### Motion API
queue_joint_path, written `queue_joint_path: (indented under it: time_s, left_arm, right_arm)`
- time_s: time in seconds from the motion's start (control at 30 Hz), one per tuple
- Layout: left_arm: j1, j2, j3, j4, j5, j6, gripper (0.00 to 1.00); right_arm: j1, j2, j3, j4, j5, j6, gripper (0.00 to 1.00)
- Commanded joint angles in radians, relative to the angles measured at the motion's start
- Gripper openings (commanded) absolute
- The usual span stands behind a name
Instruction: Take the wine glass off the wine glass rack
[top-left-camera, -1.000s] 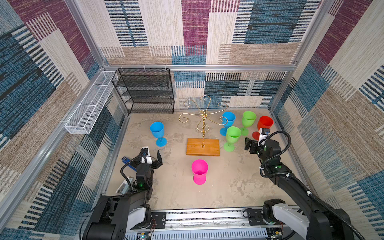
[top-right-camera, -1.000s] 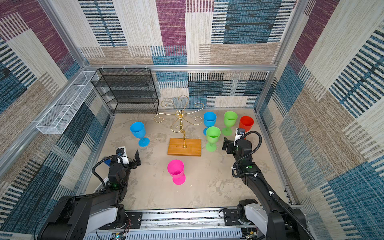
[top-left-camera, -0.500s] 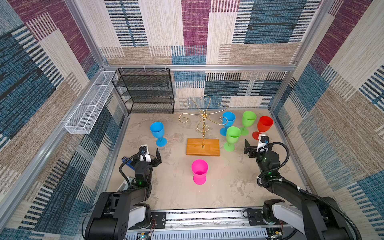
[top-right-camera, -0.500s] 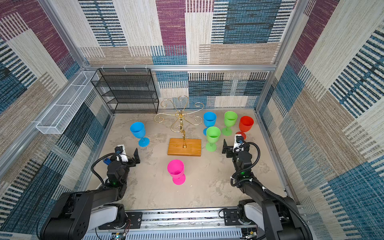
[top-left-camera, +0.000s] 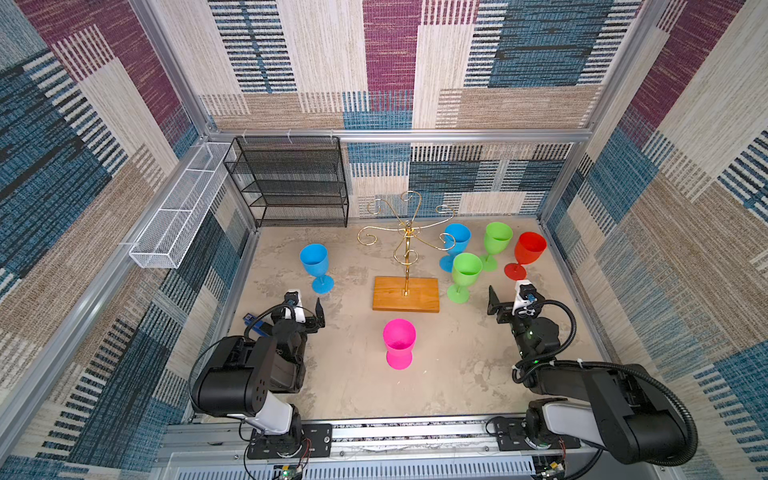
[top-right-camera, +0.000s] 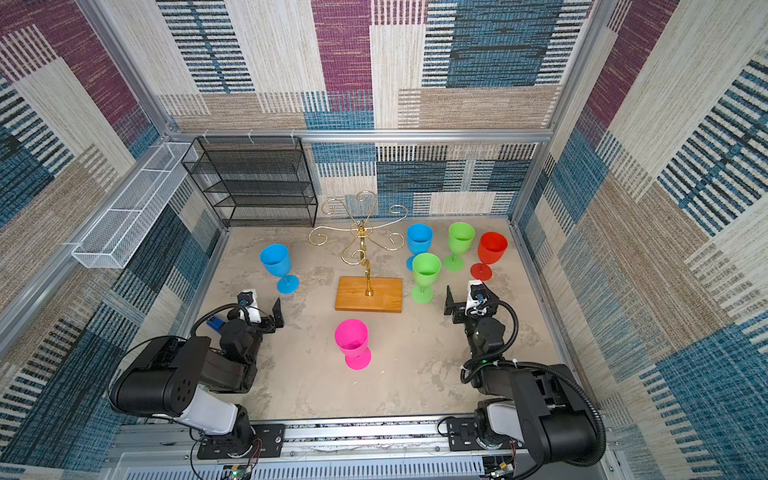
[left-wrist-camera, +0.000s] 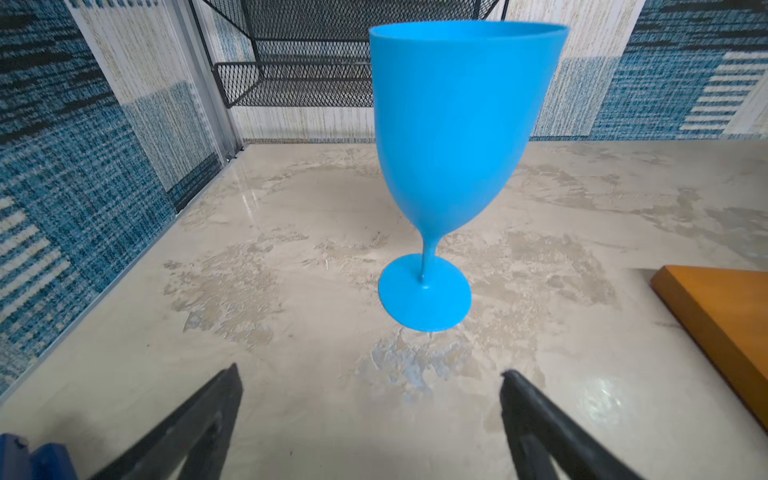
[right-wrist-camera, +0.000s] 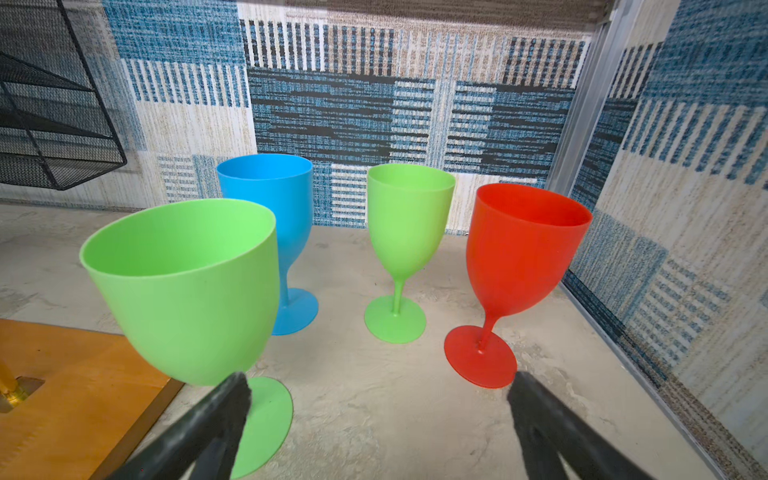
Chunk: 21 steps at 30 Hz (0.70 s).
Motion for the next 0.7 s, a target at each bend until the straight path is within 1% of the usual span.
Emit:
queue_joint_path:
  time_s: [0.0,0.27,0.5,0.53,0.57,0.67]
  left_arm:
    - [0.002,0.003,0.002,0.066,0.018,0.019,0.99]
    - [-0.001,0.001,0.001,0.065,0.043,0.032,0.99]
    - [-0.003,-0.005,-0.006,0.065,0.216,0.103,0.99]
    - [-0.005,-0.009,-0.007,0.065,0.212,0.101,0.99]
    - [-0.009,-0.015,-0.007,0.065,0.180,0.093,0.99]
    - [-0.018,-0.020,-0.006,0.065,0.046,0.052,0.99]
  right_arm:
    - [-0.007,0.039,-0.008,0.142,-0.027,-0.006,0.99]
    - [-0.013,0.039,-0.010,0.146,-0.030,-0.003,0.99]
    - [-0.016,0.047,-0.008,0.149,-0.031,0.000,0.99]
    - [-0.017,0.050,-0.010,0.152,-0.029,0.001,0.99]
    - [-0.018,0.052,-0.010,0.161,-0.028,0.002,0.99]
    - [-0.022,0.072,-0.012,0.181,-0.029,0.002,0.99]
